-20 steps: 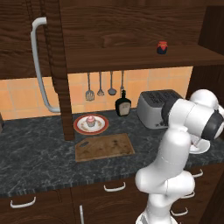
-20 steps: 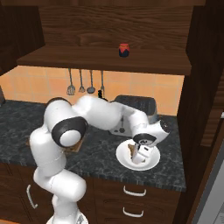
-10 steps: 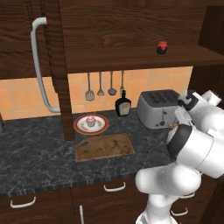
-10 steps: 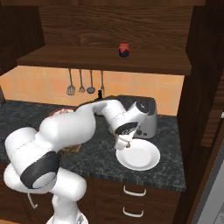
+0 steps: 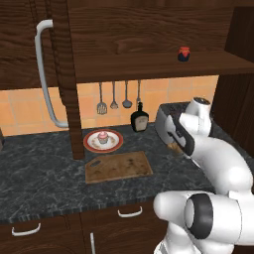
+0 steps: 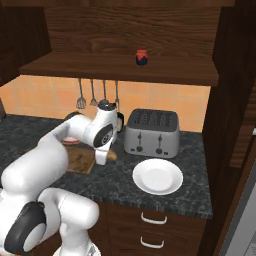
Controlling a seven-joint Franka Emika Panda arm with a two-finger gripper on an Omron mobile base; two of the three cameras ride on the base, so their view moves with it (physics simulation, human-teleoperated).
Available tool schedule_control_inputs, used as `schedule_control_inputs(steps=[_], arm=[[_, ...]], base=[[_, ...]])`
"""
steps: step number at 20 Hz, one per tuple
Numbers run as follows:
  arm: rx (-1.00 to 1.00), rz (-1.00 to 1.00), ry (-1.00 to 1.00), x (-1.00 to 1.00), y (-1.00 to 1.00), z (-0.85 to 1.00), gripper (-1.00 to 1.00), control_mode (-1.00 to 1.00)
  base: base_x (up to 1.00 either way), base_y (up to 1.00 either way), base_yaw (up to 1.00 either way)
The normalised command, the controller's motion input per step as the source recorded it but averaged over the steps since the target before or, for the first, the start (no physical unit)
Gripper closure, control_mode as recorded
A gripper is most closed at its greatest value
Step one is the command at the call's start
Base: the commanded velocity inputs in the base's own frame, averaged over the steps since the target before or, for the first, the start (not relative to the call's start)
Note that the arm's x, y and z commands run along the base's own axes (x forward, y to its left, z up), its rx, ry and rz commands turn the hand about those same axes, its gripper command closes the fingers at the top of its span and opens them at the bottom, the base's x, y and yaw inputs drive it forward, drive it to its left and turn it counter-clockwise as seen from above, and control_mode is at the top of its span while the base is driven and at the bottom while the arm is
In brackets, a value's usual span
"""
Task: From the different types of pastries on the counter, select a croissant and place it on the cutting board. Then retrieve a jar of jam from the cabinet and place it alongside the croissant on the cutting board.
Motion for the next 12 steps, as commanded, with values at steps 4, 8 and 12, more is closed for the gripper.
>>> schedule_control_inputs(steps=[4, 8, 12], arm=[[-0.15, 0.18, 0.14, -0.02, 1.00, 0.00, 1.00, -1.00], [-0.09, 0.23, 0.20, 0.00, 1.00, 0.00, 1.00, -1.00], [-0.03, 0.29, 0.13, 0.15, 0.76, -0.03, 1.00, -1.00]], base=[[0.00, 0.00, 0.00], [0.00, 0.00, 0.00], [0.00, 0.00, 0.00]])
